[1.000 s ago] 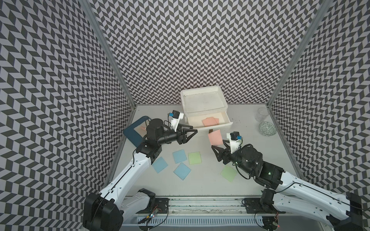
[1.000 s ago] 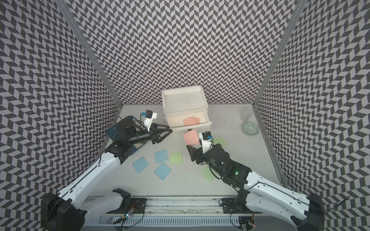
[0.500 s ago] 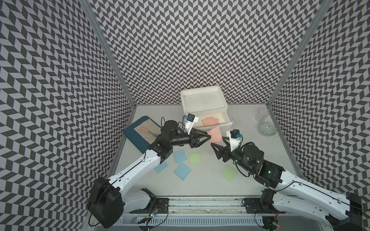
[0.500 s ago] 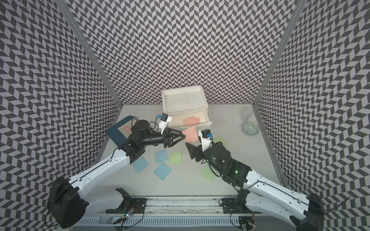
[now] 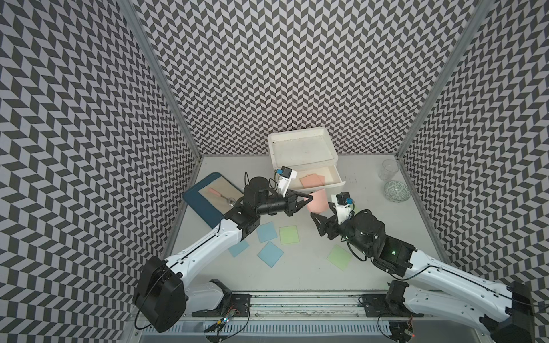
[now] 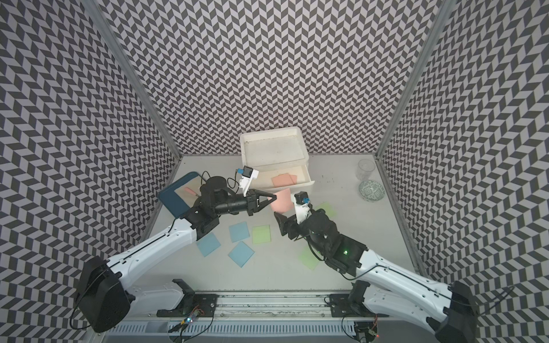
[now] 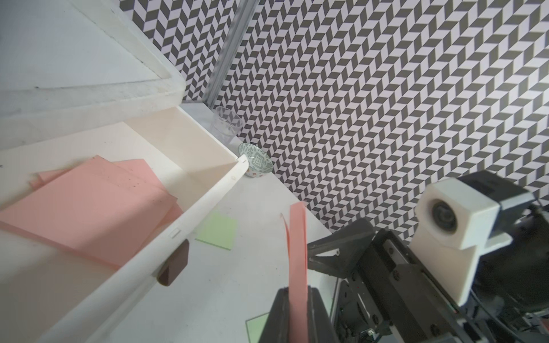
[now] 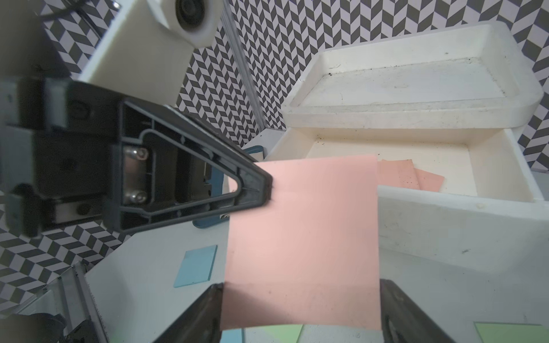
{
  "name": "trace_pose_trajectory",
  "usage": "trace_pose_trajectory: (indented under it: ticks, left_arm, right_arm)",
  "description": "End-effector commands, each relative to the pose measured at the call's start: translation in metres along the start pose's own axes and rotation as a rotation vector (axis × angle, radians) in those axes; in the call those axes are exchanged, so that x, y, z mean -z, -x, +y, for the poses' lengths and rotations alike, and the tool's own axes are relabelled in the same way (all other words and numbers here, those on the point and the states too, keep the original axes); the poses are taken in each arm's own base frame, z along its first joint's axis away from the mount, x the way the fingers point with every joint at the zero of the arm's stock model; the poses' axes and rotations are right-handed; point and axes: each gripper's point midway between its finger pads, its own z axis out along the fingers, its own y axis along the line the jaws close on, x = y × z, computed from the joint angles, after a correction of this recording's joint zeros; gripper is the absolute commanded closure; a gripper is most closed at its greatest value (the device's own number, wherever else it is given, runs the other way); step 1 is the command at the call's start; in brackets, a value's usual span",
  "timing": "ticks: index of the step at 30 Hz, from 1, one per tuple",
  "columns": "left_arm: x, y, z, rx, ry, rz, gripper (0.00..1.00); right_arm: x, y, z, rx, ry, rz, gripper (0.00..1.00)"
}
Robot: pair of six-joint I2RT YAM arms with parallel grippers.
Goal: Please put the sticky notes in the drawer by color
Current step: Pick up the sticky notes from the center of the board.
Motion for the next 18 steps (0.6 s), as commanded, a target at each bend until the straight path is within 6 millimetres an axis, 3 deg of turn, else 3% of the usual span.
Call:
trace_pose_trajectory:
  ticks: [1, 5, 12, 18]
  left_arm:
    - [0.005, 0.018, -0.002, -0.048, 0.036, -0.038, 0.9]
    - [0.01, 0.03, 0.009, -0.055, 0.06, -0.041, 0.91]
    - [0.032, 0.058, 0.023, -0.022, -0.026, -0.05, 0.9]
    - [0.033, 0.05, 0.016, -0.022, -0.192, 0.041, 0.89]
  right_arm:
    - [0.006, 0.03, 0.002, -0.015, 0.01, -0.091, 0.13]
    - [0.011, 0.042, -0.006, -0.051, 0.04, -0.105, 0.09]
    - [0.02, 0.076, -0.024, -0.196, 0.243, -0.117, 0.04]
    - [0.007, 0.087, -0.014, -0.363, 0.601, 0.009, 0.07]
